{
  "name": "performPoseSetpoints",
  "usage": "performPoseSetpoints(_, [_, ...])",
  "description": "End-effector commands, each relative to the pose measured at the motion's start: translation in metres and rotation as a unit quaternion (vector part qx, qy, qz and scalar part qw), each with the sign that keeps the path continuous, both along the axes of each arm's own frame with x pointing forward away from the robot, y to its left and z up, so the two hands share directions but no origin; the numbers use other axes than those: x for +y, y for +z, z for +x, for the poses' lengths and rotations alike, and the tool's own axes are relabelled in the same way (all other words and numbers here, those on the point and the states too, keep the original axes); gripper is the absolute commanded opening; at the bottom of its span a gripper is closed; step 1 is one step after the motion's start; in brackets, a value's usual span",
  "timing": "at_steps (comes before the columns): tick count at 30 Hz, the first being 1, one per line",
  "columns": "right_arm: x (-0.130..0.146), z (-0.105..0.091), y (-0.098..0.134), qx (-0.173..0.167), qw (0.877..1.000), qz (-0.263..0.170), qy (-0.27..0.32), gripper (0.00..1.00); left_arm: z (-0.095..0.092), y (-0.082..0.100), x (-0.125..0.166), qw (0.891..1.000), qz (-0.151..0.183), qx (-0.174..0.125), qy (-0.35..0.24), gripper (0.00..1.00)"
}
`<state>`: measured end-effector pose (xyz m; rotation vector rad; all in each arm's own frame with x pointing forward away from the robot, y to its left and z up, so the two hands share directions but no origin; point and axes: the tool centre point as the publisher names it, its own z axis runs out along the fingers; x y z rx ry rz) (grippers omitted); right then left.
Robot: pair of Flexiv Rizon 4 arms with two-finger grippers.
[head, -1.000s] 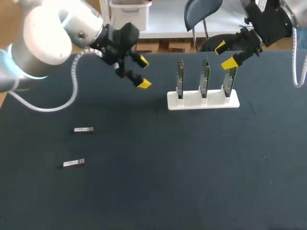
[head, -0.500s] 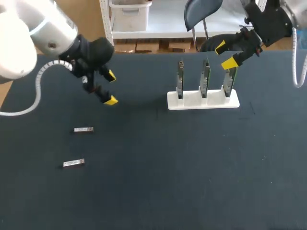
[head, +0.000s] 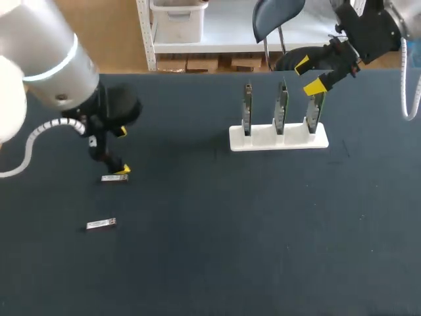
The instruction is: Pick up the optical module with the left hand, and insert it into the network port with the right hand.
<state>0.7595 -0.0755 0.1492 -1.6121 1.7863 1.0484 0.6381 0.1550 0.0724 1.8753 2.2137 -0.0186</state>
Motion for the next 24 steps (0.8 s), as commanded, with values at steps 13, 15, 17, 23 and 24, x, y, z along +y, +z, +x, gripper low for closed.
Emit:
performPoseSetpoints(13, [0.001, 0.0, 0.0, -0.001, 1.0, 0.0, 0.0, 1.0, -0.007, -0.026, 0.019, 0.997, 0.064, 0.034, -0.028, 1.0])
performPoseSetpoints(15, [0.001, 0.0, 0.0, -0.001, 1.0, 0.0, 0.0, 1.0, -0.007, -0.031, 0.022, 0.996, 0.068, 0.04, -0.03, 1.0])
performPoseSetpoints(17, [0.001, 0.0, 0.0, -0.001, 1.0, 0.0, 0.0, 1.0, -0.006, -0.034, 0.025, 0.996, 0.072, 0.041, -0.03, 1.0])
performPoseSetpoints(23, [0.001, 0.0, 0.0, -0.001, 1.0, 0.0, 0.0, 1.0, -0.004, -0.042, 0.03, 0.995, 0.081, 0.047, -0.03, 1.0])
performPoseSetpoints(24, [0.001, 0.0, 0.0, -0.001, 1.0, 0.0, 0.0, 1.0, -0.004, -0.044, 0.031, 0.995, 0.081, 0.048, -0.029, 1.0])
